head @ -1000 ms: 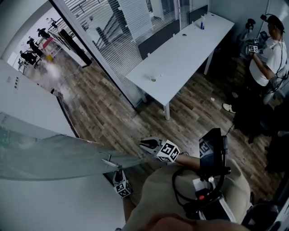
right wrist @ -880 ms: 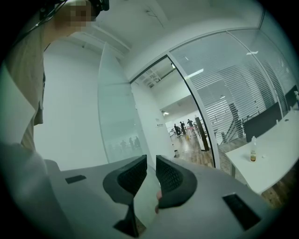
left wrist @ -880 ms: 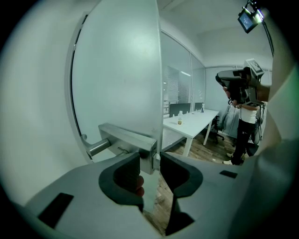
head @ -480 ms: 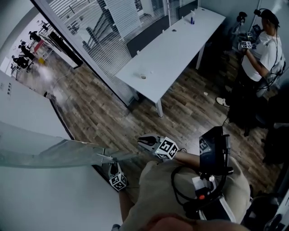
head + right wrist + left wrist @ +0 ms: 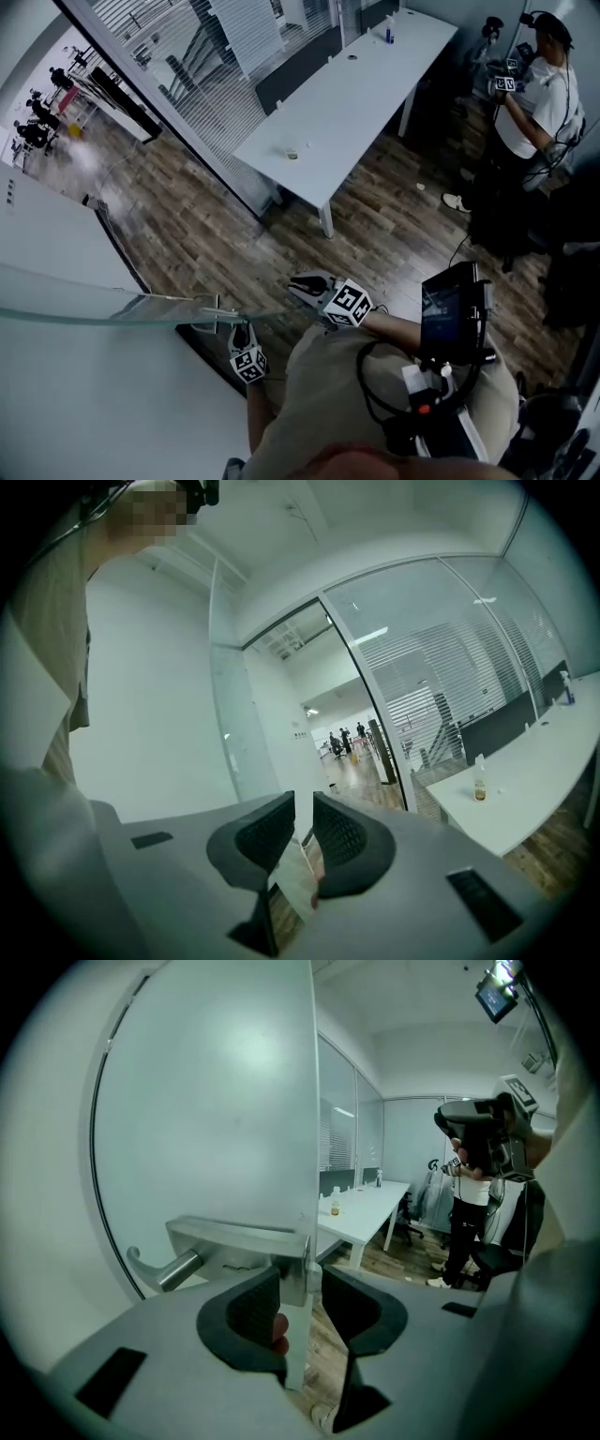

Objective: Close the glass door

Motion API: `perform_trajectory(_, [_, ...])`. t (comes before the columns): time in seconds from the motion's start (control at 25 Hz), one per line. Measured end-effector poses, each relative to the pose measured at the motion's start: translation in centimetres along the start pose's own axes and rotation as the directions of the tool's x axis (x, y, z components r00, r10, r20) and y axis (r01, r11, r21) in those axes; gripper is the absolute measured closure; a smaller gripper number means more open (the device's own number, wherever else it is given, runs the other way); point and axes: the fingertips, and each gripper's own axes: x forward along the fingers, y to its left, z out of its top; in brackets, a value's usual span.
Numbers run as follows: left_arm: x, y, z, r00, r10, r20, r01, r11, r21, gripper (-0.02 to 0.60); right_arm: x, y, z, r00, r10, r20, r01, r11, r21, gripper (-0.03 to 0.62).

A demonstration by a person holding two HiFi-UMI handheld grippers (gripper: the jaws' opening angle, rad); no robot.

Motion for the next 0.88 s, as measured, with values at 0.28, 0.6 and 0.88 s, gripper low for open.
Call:
perform_trajectory(0.28, [2.0, -1.6, 1.0, 0.997, -0.073, -0.019, 0.075, 0.992, 0.103, 0.434, 1.3, 0.0, 1.3, 0.999, -0.031, 0.01, 0.031, 0.999, 0.013, 0.526])
perform_trajectory(0.6, [5.3, -1.5, 1.7, 0.991, -0.127, -0.044, 0.133, 0.974, 0.185, 0.491, 3.4, -0.5, 1.7, 0.996, -0.085, 0.005, 0.085, 0.996, 0.0, 0.526])
perform_trajectory(0.88, [7.3, -2.3, 2.6, 0.979, -0.202, -0.029, 0.204, 0.959, 0.196, 0.509, 4.4, -0.9, 2.2, 0.99, -0.14, 0.014, 0.141, 0.99, -0.018, 0.527])
